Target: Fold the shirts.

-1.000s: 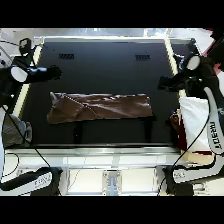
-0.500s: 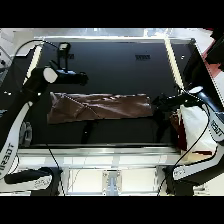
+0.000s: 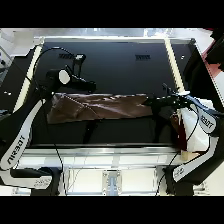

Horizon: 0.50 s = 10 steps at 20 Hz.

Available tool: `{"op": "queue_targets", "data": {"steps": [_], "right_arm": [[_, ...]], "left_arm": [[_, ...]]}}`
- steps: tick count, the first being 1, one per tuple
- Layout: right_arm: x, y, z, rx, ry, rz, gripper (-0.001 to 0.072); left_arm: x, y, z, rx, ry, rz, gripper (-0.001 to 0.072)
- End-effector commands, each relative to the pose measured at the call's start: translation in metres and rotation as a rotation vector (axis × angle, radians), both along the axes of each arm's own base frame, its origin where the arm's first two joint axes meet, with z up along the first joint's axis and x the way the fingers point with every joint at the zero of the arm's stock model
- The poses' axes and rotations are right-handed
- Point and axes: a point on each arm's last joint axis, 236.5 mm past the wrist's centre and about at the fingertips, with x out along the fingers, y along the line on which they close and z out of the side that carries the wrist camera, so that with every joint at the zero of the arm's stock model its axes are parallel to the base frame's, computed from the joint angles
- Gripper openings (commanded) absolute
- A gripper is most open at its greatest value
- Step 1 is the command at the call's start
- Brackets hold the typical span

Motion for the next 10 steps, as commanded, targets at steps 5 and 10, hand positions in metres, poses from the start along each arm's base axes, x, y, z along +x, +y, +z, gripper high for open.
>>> {"op": "queue_targets", "data": {"steps": [5, 10], "right_arm": [[0.019, 0.065, 0.08, 0.095, -0.101, 0.155, 0.0015], [0.035, 0.103, 0.163, 0.102, -0.235, 0.211, 0.0015]], "left_arm": [[-0.008, -0.008, -0.041, 0.041, 0.086, -0.048, 0.0014], [-0.027, -0.011, -0.106, 0.093, 0.247, -0.078, 0.0014]]}}
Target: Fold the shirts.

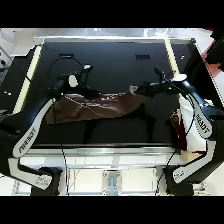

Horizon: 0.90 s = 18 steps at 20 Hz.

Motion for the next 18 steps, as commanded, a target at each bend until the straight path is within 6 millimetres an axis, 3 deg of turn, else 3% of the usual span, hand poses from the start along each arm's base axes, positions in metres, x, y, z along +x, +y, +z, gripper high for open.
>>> {"op": "queue_targets", "data": {"steps": [1, 5, 9, 11, 12, 14, 18], "right_arm": [[0.003, 0.039, 0.058, 0.023, -0.071, 0.054, 0.0014], [0.003, 0.104, 0.099, -0.026, -0.214, 0.124, 0.0014], [-0.011, 0.161, 0.123, -0.04, -0.303, 0.166, 0.0013], [-0.021, 0.188, 0.138, -0.015, -0.338, 0.18, 0.0013], [-0.023, 0.2, 0.146, -0.003, -0.365, 0.181, 0.0013], [-0.029, 0.22, 0.161, 0.024, -0.407, 0.179, 0.0012], [-0.05, 0.259, 0.177, 0.08, -0.428, 0.188, 0.0011]], "left_arm": [[-0.012, -0.002, -0.039, 0.035, 0.089, -0.032, 0.0015], [-0.019, -0.009, -0.051, 0.054, 0.101, -0.088, 0.0014], [-0.023, -0.008, -0.05, 0.057, 0.115, -0.095, 0.0015], [-0.018, 0.005, -0.038, 0.086, 0.089, -0.095, 0.0015], [-0.011, 0.017, -0.024, 0.103, 0.053, -0.085, 0.0015], [0.008, 0.049, 0.022, 0.105, -0.055, -0.023, 0.0015], [0.027, 0.164, 0.128, 0.13, -0.272, 0.207, 0.0015]]}}
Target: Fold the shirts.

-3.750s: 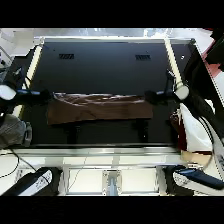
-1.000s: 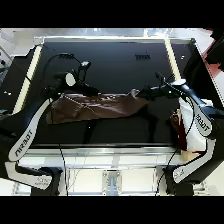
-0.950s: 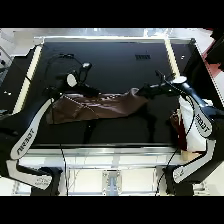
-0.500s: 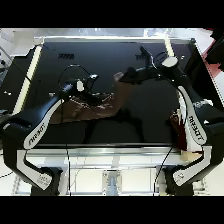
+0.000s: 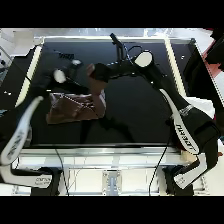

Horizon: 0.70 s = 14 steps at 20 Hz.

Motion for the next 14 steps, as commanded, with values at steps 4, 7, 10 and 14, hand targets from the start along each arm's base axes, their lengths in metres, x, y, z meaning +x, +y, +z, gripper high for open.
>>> {"op": "queue_targets", "data": {"steps": [4, 7, 10, 14], "right_arm": [[-0.029, 0.08, 0.003, 0.089, -0.017, -0.012, 0.001], [-0.042, 0.122, -0.035, 0.103, 0.056, -0.016, 0.0011], [-0.042, 0.164, -0.055, 0.185, 0.109, -0.069, 0.0305], [-0.032, 0.179, -0.034, 0.265, 0.09, -0.081, 0.0625]], "left_arm": [[-0.011, 0.167, 0.128, 0.025, -0.269, 0.361, 0.0015], [-0.025, 0.188, 0.14, 0.032, -0.278, 0.41, 0.0015], [-0.024, 0.182, 0.139, 0.006, -0.269, 0.405, 0.0015], [-0.023, 0.171, 0.141, -0.051, -0.269, 0.401, 0.0015]]}}
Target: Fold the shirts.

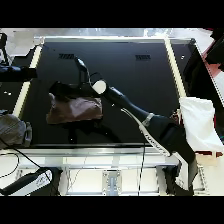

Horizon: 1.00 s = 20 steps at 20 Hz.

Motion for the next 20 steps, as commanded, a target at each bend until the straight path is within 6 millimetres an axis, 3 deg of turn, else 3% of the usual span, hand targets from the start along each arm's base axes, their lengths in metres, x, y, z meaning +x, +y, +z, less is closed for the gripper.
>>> {"op": "queue_targets", "data": {"steps": [1, 3, 5, 7, 8, 10, 11, 13, 15, 17, 20], "right_arm": [[0.006, 0.01, 0.013, 0.053, -0.014, -0.014, 0.0624], [0.024, -0.011, 0.013, 0.005, -0.062, -0.018, 0.0624], [0.057, -0.047, 0.0, -0.085, -0.104, -0.046, 0.0621], [0.088, -0.111, -0.048, -0.282, -0.025, -0.058, 0.0619], [0.095, -0.157, -0.085, -0.425, 0.077, -0.066, 0.0619], [0.083, -0.231, -0.143, -0.626, 0.294, -0.058, 0.062], [0.078, -0.249, -0.16, -0.654, 0.356, -0.053, 0.062], [0.073, -0.261, -0.186, -0.665, 0.419, -0.069, 0.062], [0.063, -0.251, -0.207, -0.646, 0.475, -0.042, 0.062], [0.052, -0.218, -0.215, -0.52, 0.533, 0.023, 0.062], [0.052, -0.176, -0.218, -0.358, 0.582, 0.023, 0.062]], "left_arm": [[-0.001, -0.004, 0.003, -0.032, -0.009, 0.0, 0.0015], [-0.001, -0.004, 0.003, -0.032, -0.009, 0.0, 0.0015], [-0.001, -0.007, 0.004, -0.048, -0.01, -0.004, 0.0015], [-0.002, -0.01, 0.003, -0.06, -0.002, -0.009, 0.0015], [-0.002, -0.011, 0.003, -0.063, -0.001, -0.01, 0.0015], [-0.002, -0.011, 0.003, -0.062, -0.002, -0.01, 0.0015], [-0.002, -0.011, 0.003, -0.062, -0.005, -0.009, 0.0015], [-0.001, -0.01, 0.004, -0.062, -0.008, -0.009, 0.0015], [-0.001, -0.01, 0.004, -0.061, -0.008, -0.008, 0.0015], [-0.001, -0.01, 0.004, -0.062, -0.008, -0.009, 0.0015], [-0.001, -0.01, 0.004, -0.061, -0.008, -0.009, 0.0015]]}}
